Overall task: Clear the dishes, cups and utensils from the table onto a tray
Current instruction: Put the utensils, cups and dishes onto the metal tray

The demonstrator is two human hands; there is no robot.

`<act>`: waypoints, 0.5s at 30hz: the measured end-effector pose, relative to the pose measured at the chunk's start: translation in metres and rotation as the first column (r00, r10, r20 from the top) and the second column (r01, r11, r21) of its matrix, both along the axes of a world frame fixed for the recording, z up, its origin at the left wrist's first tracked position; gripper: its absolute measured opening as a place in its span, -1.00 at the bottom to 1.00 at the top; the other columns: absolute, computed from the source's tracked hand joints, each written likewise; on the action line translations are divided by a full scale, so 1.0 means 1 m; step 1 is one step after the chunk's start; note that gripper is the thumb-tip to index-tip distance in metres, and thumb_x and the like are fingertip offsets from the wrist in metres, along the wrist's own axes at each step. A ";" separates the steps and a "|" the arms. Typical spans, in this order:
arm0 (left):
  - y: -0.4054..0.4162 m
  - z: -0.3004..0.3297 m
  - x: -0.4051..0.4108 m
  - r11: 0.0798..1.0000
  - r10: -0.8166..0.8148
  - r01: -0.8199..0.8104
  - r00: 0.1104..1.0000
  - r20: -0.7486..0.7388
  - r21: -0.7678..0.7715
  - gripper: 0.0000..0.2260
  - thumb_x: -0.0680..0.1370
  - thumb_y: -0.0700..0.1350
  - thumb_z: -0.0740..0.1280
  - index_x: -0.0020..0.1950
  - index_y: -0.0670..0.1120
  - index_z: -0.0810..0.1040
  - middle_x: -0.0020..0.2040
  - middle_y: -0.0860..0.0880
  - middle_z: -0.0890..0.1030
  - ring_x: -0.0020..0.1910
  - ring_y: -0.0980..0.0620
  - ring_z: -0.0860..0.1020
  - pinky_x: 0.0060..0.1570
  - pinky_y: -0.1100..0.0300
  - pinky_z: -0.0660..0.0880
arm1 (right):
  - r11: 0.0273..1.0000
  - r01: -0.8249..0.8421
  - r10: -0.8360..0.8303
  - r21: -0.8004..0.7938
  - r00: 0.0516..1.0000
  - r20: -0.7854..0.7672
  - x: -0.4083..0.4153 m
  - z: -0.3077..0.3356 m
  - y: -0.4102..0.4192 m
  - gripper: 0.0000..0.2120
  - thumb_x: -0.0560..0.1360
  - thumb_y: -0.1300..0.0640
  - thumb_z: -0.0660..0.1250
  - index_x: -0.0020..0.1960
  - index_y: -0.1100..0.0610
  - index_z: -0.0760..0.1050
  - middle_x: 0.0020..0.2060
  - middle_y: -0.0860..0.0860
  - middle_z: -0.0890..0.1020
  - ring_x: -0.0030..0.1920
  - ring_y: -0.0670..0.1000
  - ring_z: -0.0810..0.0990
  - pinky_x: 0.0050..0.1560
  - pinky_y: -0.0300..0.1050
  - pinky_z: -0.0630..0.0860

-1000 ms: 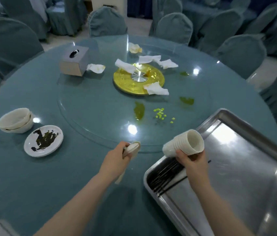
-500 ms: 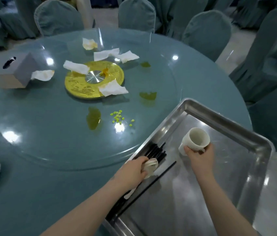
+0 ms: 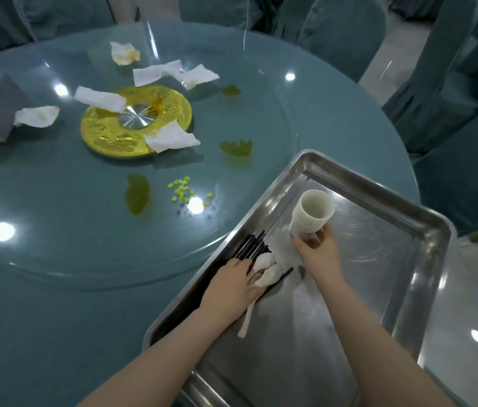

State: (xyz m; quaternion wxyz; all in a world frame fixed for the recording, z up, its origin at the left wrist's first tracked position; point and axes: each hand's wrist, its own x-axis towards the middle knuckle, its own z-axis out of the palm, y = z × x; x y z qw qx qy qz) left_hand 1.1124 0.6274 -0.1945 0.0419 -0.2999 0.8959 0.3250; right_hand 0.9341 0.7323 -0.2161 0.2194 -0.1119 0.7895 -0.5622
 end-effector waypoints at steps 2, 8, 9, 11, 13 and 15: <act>-0.006 0.004 0.014 0.999 0.028 -0.026 0.999 -0.031 0.041 -0.51 0.52 0.10 0.31 0.41 -0.02 0.35 0.25 0.01 0.48 0.21 0.02 0.47 0.14 0.21 0.37 | 0.997 0.050 -0.052 0.055 0.998 0.040 0.015 0.002 0.008 -0.39 0.42 0.17 0.43 0.41 0.06 0.29 0.20 -0.06 0.56 0.02 -0.19 0.57 0.12 -0.09 0.47; -0.030 0.023 0.076 0.970 0.185 -0.160 0.974 -0.132 0.183 -0.57 0.52 -0.08 0.36 0.37 0.07 0.38 0.14 0.15 0.57 0.12 0.16 0.52 0.09 0.37 0.32 | 0.996 -0.046 0.042 0.072 0.998 0.056 0.081 0.026 0.011 -0.66 0.47 0.20 0.40 0.23 0.07 0.49 0.10 -0.05 0.60 0.09 -0.08 0.56 0.19 -0.12 0.45; -0.035 0.026 0.088 0.961 0.223 -0.190 0.961 -0.163 0.199 -0.59 0.51 -0.12 0.36 0.35 0.06 0.41 0.08 0.17 0.57 0.08 0.18 0.53 0.08 0.38 0.33 | 0.995 -0.085 0.082 0.054 0.995 0.060 0.092 0.032 0.007 -0.70 0.47 0.20 0.40 0.19 0.05 0.51 0.07 -0.07 0.62 0.08 -0.10 0.58 0.19 -0.14 0.46; -0.047 0.032 0.114 0.938 0.306 -0.254 0.927 -0.217 0.236 -0.60 0.50 -0.17 0.38 0.32 0.04 0.44 0.02 0.17 0.58 0.04 0.20 0.55 0.09 0.34 0.37 | 0.987 -0.162 0.161 0.020 0.985 0.065 0.112 0.043 -0.007 -0.75 0.48 0.24 0.38 0.14 0.05 0.54 0.02 -0.07 0.64 0.05 -0.12 0.60 0.16 -0.18 0.47; -0.062 0.039 0.146 0.895 0.401 -0.318 0.880 -0.254 0.313 -0.60 0.50 -0.24 0.37 0.31 0.00 0.44 0.00 0.11 0.60 0.03 0.16 0.57 0.12 0.28 0.42 | 0.972 -0.235 0.235 -0.001 0.970 0.058 0.134 0.053 -0.027 -0.75 0.49 0.30 0.36 0.12 0.08 0.54 0.00 -0.05 0.64 0.03 -0.13 0.60 0.11 -0.27 0.49; -0.079 0.045 0.183 0.846 0.495 -0.383 0.823 -0.279 0.372 -0.61 0.52 -0.29 0.35 0.30 -0.03 0.43 -0.02 0.09 0.61 0.00 0.15 0.58 0.05 0.34 0.43 | 0.953 -0.302 0.302 -0.011 0.952 0.045 0.158 0.059 -0.049 -0.75 0.48 0.35 0.35 0.09 0.11 0.53 -0.03 -0.04 0.64 -0.02 -0.15 0.61 0.07 -0.33 0.51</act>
